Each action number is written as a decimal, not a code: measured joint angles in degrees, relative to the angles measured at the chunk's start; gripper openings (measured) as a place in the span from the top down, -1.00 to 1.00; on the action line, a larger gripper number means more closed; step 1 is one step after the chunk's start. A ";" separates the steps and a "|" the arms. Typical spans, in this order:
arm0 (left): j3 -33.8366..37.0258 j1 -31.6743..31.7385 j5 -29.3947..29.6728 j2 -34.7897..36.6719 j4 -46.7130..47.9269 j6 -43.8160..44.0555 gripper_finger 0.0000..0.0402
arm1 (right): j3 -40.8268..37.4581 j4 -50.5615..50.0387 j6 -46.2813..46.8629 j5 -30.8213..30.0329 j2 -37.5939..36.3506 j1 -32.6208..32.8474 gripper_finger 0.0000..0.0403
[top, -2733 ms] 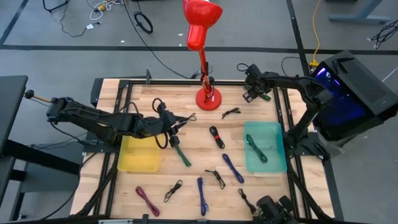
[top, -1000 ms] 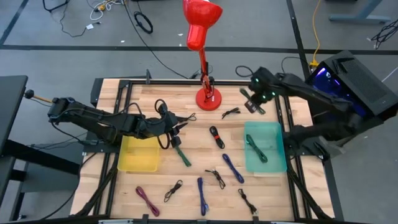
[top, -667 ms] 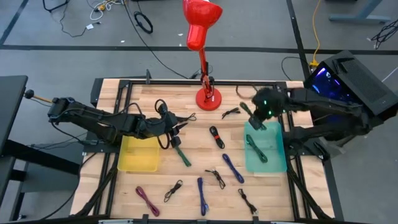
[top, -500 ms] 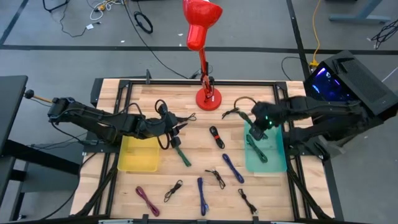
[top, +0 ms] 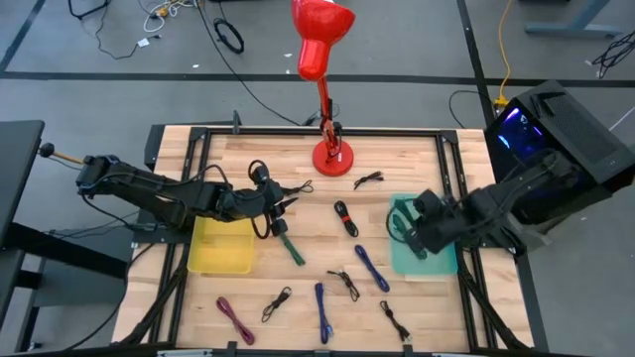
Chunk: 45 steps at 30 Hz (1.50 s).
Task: Pick & Place USB Port
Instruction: Put the top green USB cable into the blue transparent bin, then put the black USB cable into the yellow transparent bin
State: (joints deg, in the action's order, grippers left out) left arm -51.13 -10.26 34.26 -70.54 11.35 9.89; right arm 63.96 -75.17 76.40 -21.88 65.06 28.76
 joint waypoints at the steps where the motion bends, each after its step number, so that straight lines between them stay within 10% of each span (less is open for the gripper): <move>1: 0.00 0.00 -0.02 0.00 -0.04 0.00 0.46 | 0.00 -0.68 1.97 -0.75 0.74 1.12 1.00; 22: -0.01 0.00 -0.04 0.00 -0.15 0.42 0.46 | -11.21 -2.13 27.37 7.30 12.38 10.90 0.98; 34: -0.02 0.00 -0.08 0.00 -0.11 1.82 0.46 | -13.38 -2.69 28.09 4.10 12.30 12.37 0.05; 45: -0.06 0.22 -4.12 -0.57 2.52 2.53 0.46 | -13.40 -1.21 21.32 -22.72 8.55 11.26 -0.27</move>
State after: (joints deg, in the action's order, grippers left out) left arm -51.20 -10.04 30.14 -71.12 13.88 12.42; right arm 50.57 -76.37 97.72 -44.60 73.61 40.02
